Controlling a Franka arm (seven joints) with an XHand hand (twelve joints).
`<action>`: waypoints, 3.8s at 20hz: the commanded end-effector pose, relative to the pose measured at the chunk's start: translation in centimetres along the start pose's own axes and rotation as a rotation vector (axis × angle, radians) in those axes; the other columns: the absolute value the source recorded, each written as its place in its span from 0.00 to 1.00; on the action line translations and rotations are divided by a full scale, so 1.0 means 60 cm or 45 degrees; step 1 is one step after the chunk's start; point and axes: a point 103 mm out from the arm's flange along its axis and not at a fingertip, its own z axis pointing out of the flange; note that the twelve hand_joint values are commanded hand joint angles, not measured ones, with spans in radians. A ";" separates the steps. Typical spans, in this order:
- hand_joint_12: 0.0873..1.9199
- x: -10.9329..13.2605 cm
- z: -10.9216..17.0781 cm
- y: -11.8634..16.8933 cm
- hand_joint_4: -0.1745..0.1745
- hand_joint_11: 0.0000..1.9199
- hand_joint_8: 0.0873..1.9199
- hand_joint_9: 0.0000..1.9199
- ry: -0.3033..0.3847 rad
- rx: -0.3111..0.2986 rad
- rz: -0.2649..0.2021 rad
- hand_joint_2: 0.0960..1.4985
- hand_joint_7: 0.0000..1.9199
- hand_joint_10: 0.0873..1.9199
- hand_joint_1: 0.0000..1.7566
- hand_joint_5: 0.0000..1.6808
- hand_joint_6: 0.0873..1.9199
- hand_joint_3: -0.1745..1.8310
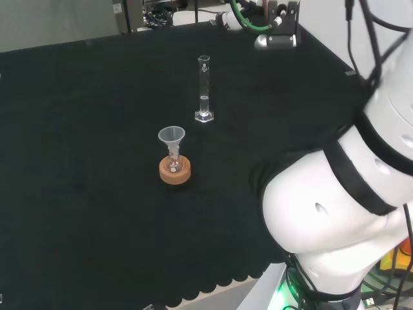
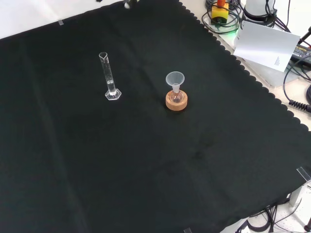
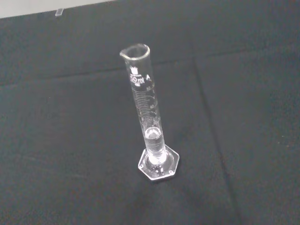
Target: Pick up the graduated cylinder.
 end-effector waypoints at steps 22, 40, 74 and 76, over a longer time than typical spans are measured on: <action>0.71 -0.085 0.177 0.162 0.38 0.08 0.31 0.21 0.278 0.006 -0.138 0.71 0.11 0.31 0.42 0.19 0.00 0.00; 0.67 -0.127 0.214 0.147 0.39 0.20 0.30 0.30 0.500 -0.056 -0.271 0.69 0.17 0.27 0.45 0.23 0.00 0.00; 0.67 -0.068 0.360 0.204 0.38 0.19 0.28 0.33 0.830 -0.008 -0.623 0.65 0.20 0.24 0.53 0.26 0.00 0.00; 0.67 -0.063 0.366 0.202 0.38 0.19 0.28 0.33 0.845 -0.015 -0.646 0.66 0.21 0.24 0.54 0.26 0.00 0.00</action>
